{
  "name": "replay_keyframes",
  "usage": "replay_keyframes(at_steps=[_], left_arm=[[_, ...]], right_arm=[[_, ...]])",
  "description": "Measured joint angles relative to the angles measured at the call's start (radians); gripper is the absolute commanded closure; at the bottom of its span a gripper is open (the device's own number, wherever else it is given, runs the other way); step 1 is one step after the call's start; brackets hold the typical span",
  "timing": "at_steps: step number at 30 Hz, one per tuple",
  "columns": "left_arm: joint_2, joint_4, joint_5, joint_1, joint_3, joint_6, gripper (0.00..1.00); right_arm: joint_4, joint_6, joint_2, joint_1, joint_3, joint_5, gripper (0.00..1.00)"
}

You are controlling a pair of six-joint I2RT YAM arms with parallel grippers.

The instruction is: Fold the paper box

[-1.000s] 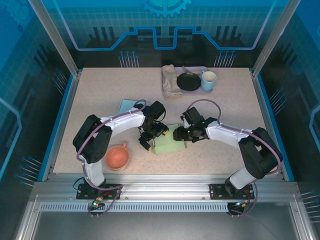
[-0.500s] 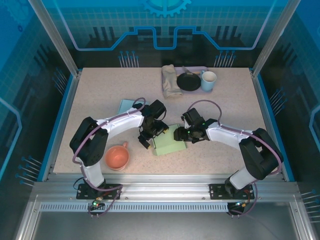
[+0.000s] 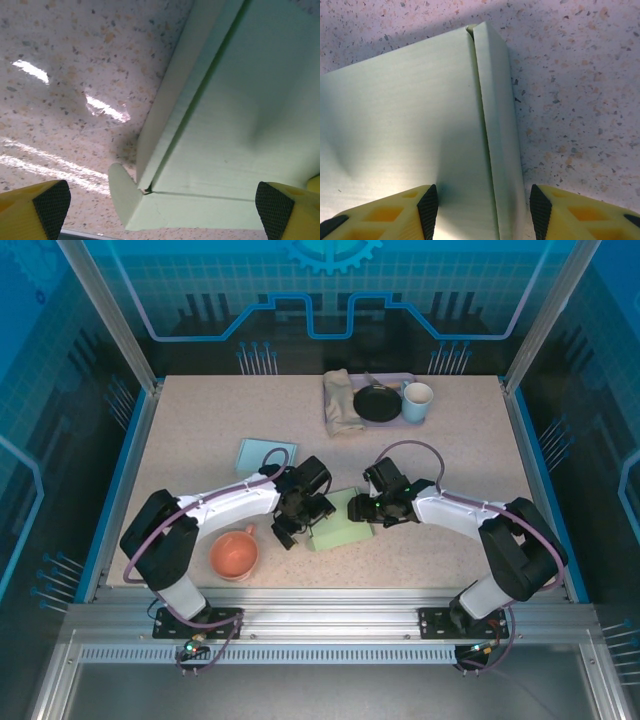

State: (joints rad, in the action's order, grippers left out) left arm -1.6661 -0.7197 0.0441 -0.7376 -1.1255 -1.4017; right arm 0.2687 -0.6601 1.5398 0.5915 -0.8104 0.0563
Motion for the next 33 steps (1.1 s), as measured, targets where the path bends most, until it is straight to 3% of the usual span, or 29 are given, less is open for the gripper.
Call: replay_keyframes(at_steps=[10,33], left_arm=[[-0.002,0.079,-0.059,-0.032,0.019,-0.087,0.01],[-0.06,0.136,-0.062,-0.046,0.044,-0.207,0.05]], right_arm=[[-0.012,-0.007,0.0,0.013,0.006,-0.004,0.46],[-0.027,-0.01,0.001,0.013,0.013,-0.004,0.48]])
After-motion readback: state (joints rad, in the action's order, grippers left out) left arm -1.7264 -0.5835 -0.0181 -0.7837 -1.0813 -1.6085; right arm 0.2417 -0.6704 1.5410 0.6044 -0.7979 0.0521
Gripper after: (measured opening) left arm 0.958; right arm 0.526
